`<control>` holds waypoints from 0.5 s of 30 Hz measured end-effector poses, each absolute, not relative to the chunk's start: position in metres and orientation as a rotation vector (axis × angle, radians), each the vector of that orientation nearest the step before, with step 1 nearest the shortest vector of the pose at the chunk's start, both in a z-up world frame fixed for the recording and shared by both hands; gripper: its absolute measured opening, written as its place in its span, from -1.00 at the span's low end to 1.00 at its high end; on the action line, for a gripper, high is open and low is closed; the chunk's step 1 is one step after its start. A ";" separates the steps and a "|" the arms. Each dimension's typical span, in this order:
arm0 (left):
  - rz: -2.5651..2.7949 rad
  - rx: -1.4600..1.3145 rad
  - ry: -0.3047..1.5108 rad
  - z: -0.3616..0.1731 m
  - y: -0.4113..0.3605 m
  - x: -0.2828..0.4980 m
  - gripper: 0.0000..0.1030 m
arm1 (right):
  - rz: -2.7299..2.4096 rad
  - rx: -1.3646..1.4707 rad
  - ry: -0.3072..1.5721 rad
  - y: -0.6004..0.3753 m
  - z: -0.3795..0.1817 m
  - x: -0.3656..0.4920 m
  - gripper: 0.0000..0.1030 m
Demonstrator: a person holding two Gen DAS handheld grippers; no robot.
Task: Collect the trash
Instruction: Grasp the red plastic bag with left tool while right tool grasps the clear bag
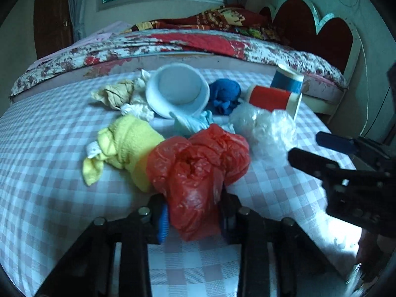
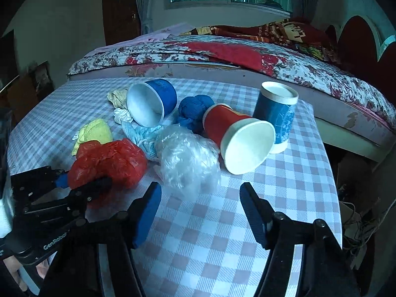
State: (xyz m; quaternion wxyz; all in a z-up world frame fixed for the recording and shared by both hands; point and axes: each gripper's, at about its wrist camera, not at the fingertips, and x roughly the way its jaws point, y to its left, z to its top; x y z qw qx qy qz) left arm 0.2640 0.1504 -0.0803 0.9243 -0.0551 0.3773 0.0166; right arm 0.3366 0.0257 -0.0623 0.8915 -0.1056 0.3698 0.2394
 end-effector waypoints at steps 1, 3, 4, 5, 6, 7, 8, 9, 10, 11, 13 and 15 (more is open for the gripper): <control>0.041 -0.123 0.770 -0.079 0.154 0.263 -0.36 | 0.507 -0.220 0.778 0.030 -0.065 0.340 0.30; 0.042 -0.133 0.773 -0.078 0.159 0.265 -0.36 | 0.512 -0.218 0.801 0.040 -0.070 0.349 0.20; 0.043 -0.133 0.776 -0.079 0.161 0.266 -0.36 | 0.512 -0.211 0.822 0.044 -0.075 0.354 0.15; 0.040 -0.135 0.778 -0.079 0.161 0.267 -0.36 | 0.517 -0.201 0.839 0.046 -0.078 0.358 -0.09; 0.032 -0.138 0.776 -0.079 0.162 0.266 -0.36 | 0.527 -0.188 0.860 0.048 -0.081 0.360 -0.46; 0.027 -0.139 0.774 -0.079 0.162 0.265 -0.37 | 0.536 -0.169 0.878 0.048 -0.083 0.361 -0.57; 0.025 -0.138 0.770 -0.078 0.162 0.264 -0.37 | 0.539 -0.153 0.880 0.047 -0.084 0.359 -0.70; 0.022 -0.137 0.765 -0.078 0.162 0.262 -0.37 | 0.541 -0.150 0.874 0.047 -0.082 0.357 -0.84; 0.018 -0.135 0.759 -0.077 0.161 0.260 -0.37 | 0.543 -0.151 0.867 0.046 -0.081 0.352 -0.87; 0.014 -0.134 0.754 -0.076 0.160 0.258 -0.37 | 0.546 -0.154 0.858 0.044 -0.079 0.346 -0.88; 0.011 -0.129 0.745 -0.074 0.156 0.253 -0.37 | 0.548 -0.159 0.836 0.039 -0.074 0.333 -0.88; 0.007 -0.128 0.739 -0.073 0.153 0.247 -0.38 | 0.543 -0.162 0.815 0.035 -0.071 0.324 -0.88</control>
